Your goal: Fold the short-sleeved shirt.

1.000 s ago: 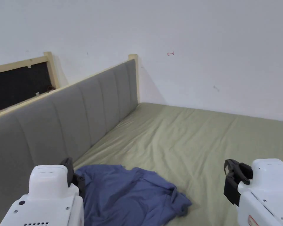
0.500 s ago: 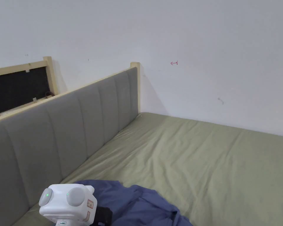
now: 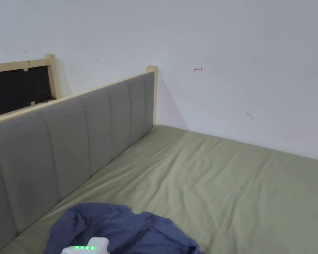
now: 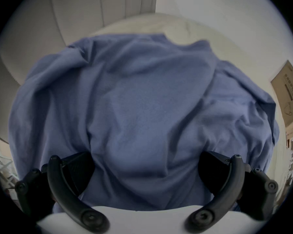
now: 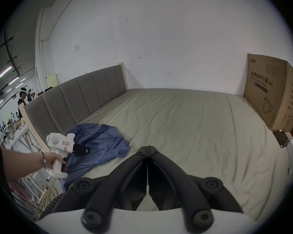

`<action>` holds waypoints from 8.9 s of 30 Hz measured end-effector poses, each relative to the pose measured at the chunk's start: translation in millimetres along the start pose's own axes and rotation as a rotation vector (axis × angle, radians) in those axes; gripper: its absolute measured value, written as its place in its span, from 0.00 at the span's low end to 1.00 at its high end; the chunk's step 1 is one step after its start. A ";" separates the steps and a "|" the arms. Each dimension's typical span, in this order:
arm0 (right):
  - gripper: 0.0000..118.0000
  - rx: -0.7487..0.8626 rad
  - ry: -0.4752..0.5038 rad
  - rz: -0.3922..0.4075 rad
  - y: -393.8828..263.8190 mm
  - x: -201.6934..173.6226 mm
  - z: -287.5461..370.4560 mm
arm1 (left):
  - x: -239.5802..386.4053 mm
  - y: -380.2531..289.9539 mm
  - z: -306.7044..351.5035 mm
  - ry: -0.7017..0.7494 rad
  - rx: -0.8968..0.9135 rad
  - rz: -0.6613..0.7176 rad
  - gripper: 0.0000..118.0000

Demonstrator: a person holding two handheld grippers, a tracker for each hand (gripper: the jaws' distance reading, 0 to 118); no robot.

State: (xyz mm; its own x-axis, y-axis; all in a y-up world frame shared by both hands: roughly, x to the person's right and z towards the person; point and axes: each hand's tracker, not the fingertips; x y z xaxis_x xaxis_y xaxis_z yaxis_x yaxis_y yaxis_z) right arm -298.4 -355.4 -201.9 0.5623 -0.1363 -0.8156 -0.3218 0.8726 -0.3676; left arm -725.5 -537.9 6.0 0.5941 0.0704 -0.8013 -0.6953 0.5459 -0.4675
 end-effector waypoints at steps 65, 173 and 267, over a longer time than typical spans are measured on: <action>0.00 0.035 -0.235 -0.270 -43.7 134.1 127.8 | 346.6 27.3 162.5 -0.759 -0.327 -0.115 0.97; 0.07 0.316 -0.468 -0.211 402.0 316.9 110.0 | 318.0 326.1 318.2 -0.363 0.766 -0.181 0.03; 0.00 0.226 -0.175 -0.358 -1.5 208.9 36.6 | 311.6 210.6 -85.7 -0.227 -0.206 -0.366 0.86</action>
State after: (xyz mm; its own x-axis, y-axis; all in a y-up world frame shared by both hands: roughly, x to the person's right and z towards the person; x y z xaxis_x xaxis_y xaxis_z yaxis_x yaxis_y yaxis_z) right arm -152.6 -368.0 -355.4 0.7344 -0.3837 -0.5598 0.0802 0.8681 -0.4899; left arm -721.5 -472.5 -374.1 0.8725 0.0971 -0.4789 -0.4756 0.3938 -0.7866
